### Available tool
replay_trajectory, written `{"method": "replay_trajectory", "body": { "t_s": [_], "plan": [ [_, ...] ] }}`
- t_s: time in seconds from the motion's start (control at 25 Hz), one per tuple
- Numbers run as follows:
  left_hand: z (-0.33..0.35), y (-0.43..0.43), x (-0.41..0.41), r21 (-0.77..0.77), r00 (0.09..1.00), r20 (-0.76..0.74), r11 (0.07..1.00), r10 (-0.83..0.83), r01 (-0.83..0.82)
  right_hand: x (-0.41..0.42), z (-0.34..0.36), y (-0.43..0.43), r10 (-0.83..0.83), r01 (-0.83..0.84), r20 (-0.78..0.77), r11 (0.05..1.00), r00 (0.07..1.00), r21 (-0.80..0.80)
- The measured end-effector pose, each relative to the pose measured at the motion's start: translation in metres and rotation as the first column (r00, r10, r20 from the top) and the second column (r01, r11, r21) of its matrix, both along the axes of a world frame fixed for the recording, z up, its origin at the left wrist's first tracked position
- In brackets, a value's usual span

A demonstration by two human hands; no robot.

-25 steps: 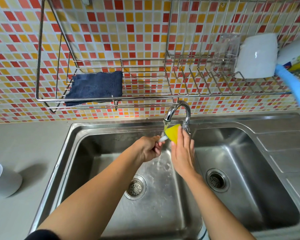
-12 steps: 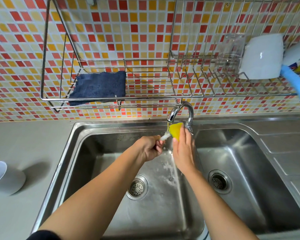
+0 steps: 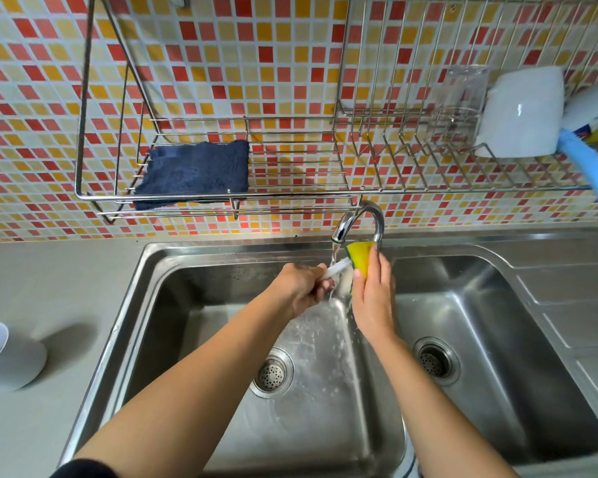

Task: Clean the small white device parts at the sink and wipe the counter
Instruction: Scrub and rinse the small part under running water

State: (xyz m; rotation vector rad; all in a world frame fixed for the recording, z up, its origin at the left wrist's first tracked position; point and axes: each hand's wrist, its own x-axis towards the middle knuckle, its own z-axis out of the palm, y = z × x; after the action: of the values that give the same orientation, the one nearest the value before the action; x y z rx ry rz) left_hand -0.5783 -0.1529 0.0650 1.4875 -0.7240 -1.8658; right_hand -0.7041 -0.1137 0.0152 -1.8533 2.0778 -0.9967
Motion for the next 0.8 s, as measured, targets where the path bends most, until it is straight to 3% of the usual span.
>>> {"method": "replay_trajectory", "body": {
  "t_s": [0.16, 0.24, 0.36, 0.48, 0.56, 0.68, 0.8],
  "plan": [
    [-0.0106, 0.0017, 0.0018, -0.301, 0.961, 0.277, 0.95, 0.001, 0.085, -0.0022, -0.0011, 0.0032, 0.053, -0.052, -0.051, 0.999, 0.997, 0.008],
    [-0.0102, 0.0049, 0.002, -0.351, 0.935, 0.354, 0.929, 0.018, 0.115, -0.0033, -0.0031, 0.0029, -0.022, 0.022, -0.005, 1.0, 1.0, 0.02],
    [-0.0092, 0.0053, 0.0027, -0.403, 0.887, 0.46, 0.898, 0.034, 0.175, -0.0024, -0.0063, 0.007, 0.067, -0.065, -0.066, 0.997, 0.996, 0.036],
    [-0.0073, 0.0063, 0.0015, -0.418, 0.871, 0.49, 0.886, 0.037, 0.198, -0.0022, -0.0038, 0.0057, -0.004, 0.003, 0.029, 1.0, 1.0, 0.026],
    [-0.0078, 0.0056, 0.0025, -0.469, 0.797, 0.6, 0.837, 0.067, 0.283, -0.0001, -0.0027, 0.0064, 0.061, -0.06, -0.018, 0.997, 0.998, 0.044],
    [-0.0031, 0.0084, 0.0012, -0.514, 0.75, 0.659, 0.759, 0.052, 0.399, -0.0002, -0.0035, 0.0029, 0.002, -0.003, 0.117, 1.0, 0.993, 0.011],
    [-0.0028, 0.005, 0.0019, -0.511, 0.632, 0.767, 0.696, 0.105, 0.505, 0.0032, -0.0057, 0.0058, 0.104, -0.114, 0.087, 0.986, 0.991, 0.124]
  ]
}}
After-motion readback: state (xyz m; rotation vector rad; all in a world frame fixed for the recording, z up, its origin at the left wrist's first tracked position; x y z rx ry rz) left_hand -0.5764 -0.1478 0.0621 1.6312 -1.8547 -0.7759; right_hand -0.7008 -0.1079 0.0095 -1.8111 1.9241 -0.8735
